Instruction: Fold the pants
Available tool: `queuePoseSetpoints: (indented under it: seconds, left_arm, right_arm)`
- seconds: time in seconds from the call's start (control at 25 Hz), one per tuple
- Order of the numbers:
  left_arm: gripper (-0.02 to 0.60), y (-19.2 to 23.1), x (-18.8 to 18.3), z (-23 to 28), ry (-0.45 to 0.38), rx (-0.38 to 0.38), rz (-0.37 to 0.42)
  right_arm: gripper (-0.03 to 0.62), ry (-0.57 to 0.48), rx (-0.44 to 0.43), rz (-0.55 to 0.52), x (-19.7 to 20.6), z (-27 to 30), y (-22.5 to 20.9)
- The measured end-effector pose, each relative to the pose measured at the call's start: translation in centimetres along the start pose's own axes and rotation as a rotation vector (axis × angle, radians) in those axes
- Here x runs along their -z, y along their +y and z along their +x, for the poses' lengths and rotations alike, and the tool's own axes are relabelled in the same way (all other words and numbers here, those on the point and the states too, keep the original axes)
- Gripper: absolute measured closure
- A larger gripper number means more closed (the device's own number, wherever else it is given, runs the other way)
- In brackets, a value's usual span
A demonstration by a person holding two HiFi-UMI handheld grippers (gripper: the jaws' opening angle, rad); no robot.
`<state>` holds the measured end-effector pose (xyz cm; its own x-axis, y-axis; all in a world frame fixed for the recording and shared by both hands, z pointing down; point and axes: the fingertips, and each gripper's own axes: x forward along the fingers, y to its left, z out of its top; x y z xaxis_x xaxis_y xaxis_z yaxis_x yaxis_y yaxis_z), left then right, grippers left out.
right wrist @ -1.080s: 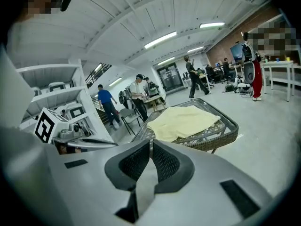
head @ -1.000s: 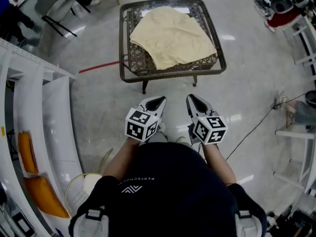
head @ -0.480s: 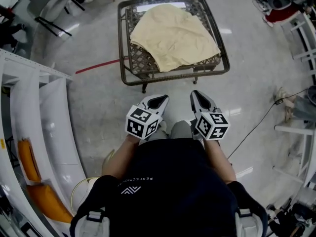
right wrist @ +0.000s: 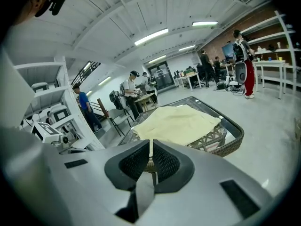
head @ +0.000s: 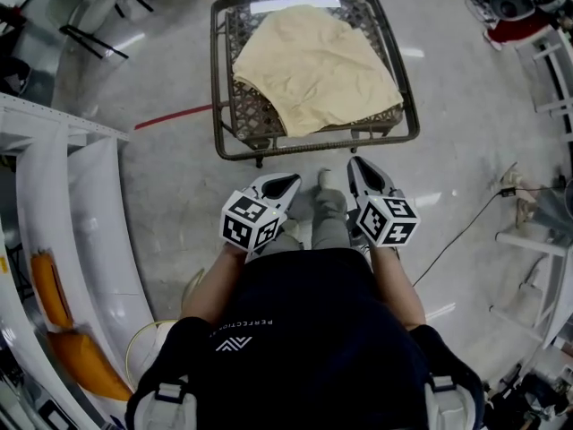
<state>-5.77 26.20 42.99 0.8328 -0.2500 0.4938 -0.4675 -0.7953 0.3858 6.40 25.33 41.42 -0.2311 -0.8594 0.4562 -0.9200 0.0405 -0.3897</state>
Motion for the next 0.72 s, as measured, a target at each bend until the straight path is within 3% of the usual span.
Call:
queuePoseSetpoints:
  seconds: [0.32,0.72]
  left_arm:
    - [0.571,2.8,-2.1,3.9,-0.007,-0.060,-0.011]
    - [0.571,5.0,-4.1,7.9,0.010,-0.145,-0.042]
  right_arm:
    - [0.551,0.023,-0.045,-0.057,-3.6,4.2,-3.5]
    - [0.550,0.107,-0.081,-0.077,-5.0,7.4,-8.0]
